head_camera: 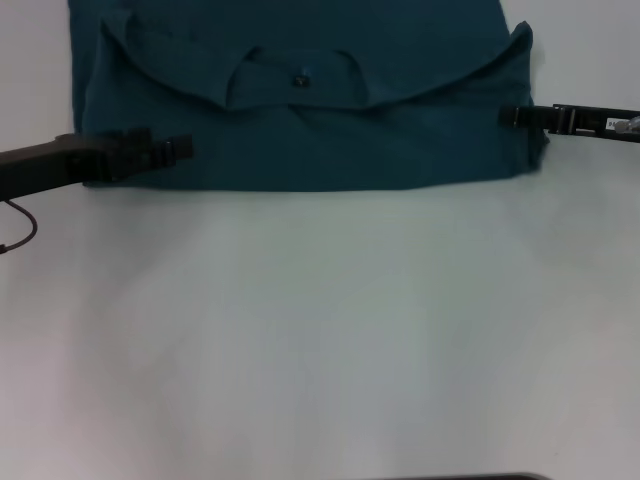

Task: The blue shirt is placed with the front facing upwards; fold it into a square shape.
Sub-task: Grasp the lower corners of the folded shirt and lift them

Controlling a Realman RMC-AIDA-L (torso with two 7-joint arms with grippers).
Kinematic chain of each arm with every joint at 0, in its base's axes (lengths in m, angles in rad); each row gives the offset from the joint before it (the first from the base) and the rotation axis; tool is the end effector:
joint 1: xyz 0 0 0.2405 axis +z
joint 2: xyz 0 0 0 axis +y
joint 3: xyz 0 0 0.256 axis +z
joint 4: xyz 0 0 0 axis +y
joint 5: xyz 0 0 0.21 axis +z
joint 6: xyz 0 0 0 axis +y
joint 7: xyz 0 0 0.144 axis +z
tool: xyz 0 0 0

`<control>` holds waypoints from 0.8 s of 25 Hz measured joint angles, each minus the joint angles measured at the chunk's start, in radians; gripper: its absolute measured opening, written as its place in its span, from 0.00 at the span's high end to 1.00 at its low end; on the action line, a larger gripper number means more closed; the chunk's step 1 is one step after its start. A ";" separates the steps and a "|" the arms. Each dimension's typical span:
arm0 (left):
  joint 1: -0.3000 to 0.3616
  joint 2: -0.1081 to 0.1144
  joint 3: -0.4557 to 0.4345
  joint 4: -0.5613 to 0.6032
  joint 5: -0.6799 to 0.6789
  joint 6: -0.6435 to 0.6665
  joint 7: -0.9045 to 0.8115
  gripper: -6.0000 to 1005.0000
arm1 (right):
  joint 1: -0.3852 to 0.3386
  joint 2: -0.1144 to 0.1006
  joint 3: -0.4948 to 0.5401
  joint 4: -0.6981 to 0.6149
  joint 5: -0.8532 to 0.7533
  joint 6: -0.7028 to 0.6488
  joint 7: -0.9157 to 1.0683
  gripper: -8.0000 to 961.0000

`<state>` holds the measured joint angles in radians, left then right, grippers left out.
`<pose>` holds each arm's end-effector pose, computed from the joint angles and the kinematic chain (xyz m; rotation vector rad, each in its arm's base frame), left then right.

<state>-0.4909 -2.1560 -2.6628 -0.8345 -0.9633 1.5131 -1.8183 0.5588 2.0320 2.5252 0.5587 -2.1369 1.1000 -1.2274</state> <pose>-0.2877 0.3283 0.0181 -2.4111 -1.2219 -0.6866 0.3290 0.3697 0.0144 -2.1416 1.3940 0.4789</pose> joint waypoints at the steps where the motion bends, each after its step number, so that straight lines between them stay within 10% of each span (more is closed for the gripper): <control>1: 0.000 0.001 0.000 0.000 0.000 0.001 0.000 0.14 | 0.000 0.000 0.000 -0.003 0.000 -0.001 0.002 0.30; 20: 0.001 -0.001 0.001 0.000 0.000 -0.004 0.002 0.14 | 0.000 0.007 0.000 -0.022 0.004 0.067 -0.007 0.35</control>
<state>-0.4902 -2.1570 -2.6614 -0.8345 -0.9633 1.5089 -1.8160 0.5584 2.0393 2.5253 0.5365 -2.1328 1.1665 -1.2344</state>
